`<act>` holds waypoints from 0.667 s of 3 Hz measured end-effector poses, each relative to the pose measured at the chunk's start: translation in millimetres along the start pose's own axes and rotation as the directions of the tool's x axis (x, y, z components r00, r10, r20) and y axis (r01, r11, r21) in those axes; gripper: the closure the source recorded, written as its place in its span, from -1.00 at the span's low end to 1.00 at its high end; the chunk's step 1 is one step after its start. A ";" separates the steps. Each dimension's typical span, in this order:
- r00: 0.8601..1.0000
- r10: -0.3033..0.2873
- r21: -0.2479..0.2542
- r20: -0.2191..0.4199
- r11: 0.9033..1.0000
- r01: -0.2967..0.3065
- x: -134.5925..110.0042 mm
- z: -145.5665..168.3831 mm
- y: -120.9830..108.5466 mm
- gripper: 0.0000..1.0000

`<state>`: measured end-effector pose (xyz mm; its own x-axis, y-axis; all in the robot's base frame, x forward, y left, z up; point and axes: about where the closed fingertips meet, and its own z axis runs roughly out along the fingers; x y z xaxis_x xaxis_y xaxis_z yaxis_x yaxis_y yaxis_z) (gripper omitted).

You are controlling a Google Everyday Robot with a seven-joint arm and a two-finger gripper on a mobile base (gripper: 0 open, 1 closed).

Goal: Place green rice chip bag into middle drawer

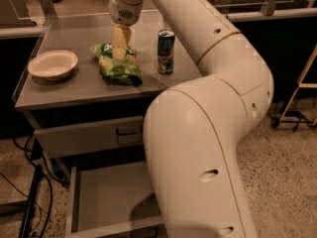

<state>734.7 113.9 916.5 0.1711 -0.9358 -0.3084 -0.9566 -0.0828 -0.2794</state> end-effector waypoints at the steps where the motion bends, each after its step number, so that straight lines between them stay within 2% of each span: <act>1: 1.000 0.031 -0.024 -0.002 0.999 -0.031 7.7 21.0 -2.5 -1.00; 2: 1.000 0.030 -0.022 0.000 0.999 -0.030 6.7 23.5 -3.5 -1.00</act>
Offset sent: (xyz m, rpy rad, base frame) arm 0.0078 0.0001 -0.0187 0.0013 0.0303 -0.0194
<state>744.8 116.0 894.1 0.1419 -0.9378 -0.3169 -0.9664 -0.0620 -0.2495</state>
